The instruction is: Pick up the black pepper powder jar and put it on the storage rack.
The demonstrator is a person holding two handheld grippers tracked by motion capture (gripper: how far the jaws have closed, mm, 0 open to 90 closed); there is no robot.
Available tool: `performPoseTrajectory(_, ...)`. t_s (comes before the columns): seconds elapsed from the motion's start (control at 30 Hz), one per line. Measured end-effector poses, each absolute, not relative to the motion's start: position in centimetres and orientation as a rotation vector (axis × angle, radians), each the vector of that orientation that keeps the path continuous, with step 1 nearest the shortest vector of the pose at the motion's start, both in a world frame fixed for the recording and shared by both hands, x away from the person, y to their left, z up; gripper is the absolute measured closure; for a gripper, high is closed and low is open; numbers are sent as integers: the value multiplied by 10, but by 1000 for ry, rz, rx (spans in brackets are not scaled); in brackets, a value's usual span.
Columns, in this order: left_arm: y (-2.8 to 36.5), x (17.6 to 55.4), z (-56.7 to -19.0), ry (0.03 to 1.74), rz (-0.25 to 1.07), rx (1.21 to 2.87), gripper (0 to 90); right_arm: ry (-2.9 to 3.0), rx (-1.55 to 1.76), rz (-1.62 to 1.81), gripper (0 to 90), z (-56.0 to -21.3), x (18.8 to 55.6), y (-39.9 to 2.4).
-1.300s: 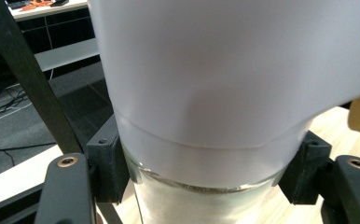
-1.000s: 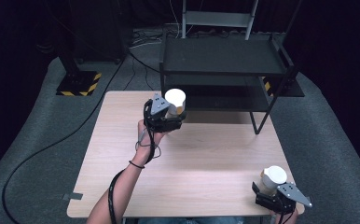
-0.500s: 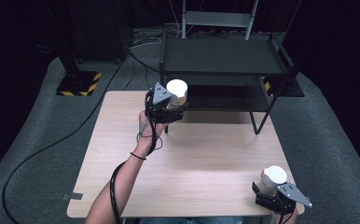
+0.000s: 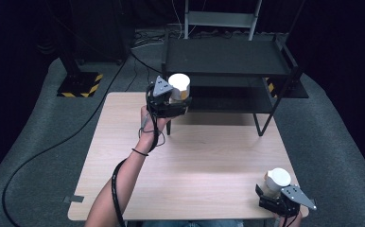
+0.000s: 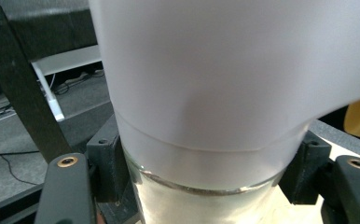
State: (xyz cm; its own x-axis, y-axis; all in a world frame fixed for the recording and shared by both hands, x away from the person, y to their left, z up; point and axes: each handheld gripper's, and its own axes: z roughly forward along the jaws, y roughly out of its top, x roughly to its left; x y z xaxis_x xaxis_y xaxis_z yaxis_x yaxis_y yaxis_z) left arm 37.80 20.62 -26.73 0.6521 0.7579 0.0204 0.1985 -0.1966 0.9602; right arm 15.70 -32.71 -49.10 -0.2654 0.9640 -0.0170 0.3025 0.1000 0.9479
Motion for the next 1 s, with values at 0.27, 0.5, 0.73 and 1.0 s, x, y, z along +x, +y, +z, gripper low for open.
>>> performPoseTrajectory(0.27, 207, 379, -258, 771, 604, 1722, 308, 1670, 1261, 1186, 1, -491, 157, -327)
performPoseTrajectory(0.5, 209, 377, -247, 756, 608, 1712, 307, 1677, 1260, 1181, 1, -490, 158, -327)
performPoseTrajectory(0.73, 212, 375, -234, 746, 609, 1702, 307, 1672, 1263, 1179, 1, -490, 157, -326)
performPoseTrajectory(1.0, 218, 374, -220, 736, 595, 1676, 307, 1673, 1265, 1178, 1, -490, 158, -326)
